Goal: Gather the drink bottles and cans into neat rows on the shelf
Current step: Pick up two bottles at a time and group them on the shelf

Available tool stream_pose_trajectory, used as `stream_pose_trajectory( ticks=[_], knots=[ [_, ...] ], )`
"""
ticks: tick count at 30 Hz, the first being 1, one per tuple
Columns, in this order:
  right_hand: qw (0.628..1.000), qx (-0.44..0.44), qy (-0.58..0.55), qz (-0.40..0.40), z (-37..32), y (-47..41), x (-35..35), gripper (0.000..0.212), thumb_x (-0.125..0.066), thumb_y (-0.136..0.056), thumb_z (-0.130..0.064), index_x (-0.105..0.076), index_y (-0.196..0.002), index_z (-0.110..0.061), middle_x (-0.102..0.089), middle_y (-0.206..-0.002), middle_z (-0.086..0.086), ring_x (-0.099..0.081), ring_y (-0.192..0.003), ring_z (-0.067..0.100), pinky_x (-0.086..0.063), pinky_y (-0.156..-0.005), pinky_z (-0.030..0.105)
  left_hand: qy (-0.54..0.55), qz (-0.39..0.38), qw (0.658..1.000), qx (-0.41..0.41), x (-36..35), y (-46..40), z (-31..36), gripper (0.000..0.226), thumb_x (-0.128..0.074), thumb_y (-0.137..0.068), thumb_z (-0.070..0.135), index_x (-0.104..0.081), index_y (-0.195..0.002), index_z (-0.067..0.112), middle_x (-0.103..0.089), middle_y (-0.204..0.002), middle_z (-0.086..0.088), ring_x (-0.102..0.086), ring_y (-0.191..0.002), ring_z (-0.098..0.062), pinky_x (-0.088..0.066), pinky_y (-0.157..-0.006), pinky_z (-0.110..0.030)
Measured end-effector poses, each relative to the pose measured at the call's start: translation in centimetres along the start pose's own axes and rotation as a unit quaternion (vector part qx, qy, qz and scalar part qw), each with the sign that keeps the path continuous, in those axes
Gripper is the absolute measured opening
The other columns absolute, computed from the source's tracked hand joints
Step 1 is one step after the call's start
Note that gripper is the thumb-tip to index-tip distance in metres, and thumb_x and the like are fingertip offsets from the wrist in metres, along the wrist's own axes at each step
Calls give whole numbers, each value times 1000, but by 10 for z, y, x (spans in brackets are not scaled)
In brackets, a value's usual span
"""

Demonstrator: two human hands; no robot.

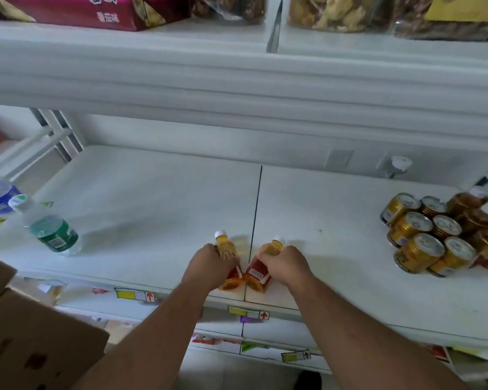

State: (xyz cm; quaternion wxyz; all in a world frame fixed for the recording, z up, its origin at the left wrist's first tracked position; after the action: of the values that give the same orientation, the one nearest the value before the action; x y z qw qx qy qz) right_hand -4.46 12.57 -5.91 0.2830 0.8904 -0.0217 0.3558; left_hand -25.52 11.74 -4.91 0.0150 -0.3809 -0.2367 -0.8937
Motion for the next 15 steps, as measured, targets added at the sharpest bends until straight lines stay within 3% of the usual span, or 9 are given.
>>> stream_pose_trajectory(
  ticks=[6,9,13,15],
  knots=[
    [1000,0,-11,-9,-12,-13,-4,44,-68,-88,-54,-59,-103,-13,-62,-82,-2,-64,-78,17,-44,-59,28,12,-25,999,38,-1,-15,-5,38,-68,-84,53,-55,-89,18,-63,-82,0,-61,-72,-12,-52,-60,-26],
    [1000,-4,-13,-10,-14,-17,-6,46,-71,-86,-57,-59,-101,-15,-65,-85,-1,-65,-77,15,-50,-64,30,46,-48,993,97,-5,-16,-15,53,-71,-78,58,-61,-97,11,-68,-87,-4,-66,-79,-17,-61,-64,-32],
    [999,-18,-28,-31,-12,-20,-11,46,-73,-83,-59,-58,-90,-16,-68,-85,1,-67,-77,16,-60,-78,35,94,-47,987,118,-8,-17,-19,50,-75,-77,53,-61,-96,9,-70,-88,-5,-69,-81,-18,-62,-70,-35],
    [998,-29,-45,-35,-10,-22,-13,47,-75,-81,-57,-59,-95,-15,-69,-87,3,-69,-78,18,-61,-81,38,113,-44,985,122,-9,-18,-20,49,-76,-76,51,-61,-97,9,-71,-89,-6,-70,-81,-19,-63,-71,-36]
  ],
)
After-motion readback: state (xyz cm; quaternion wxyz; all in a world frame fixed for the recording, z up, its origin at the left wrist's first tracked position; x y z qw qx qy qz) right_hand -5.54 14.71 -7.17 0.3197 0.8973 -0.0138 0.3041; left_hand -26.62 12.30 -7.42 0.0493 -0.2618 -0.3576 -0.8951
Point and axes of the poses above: each hand's wrist, its own y-axis away from the middle knuckle, its own x-axis out of the back of the hand, z = x × y, the point moved 8 cm from there along -y, towards the middle knuckle
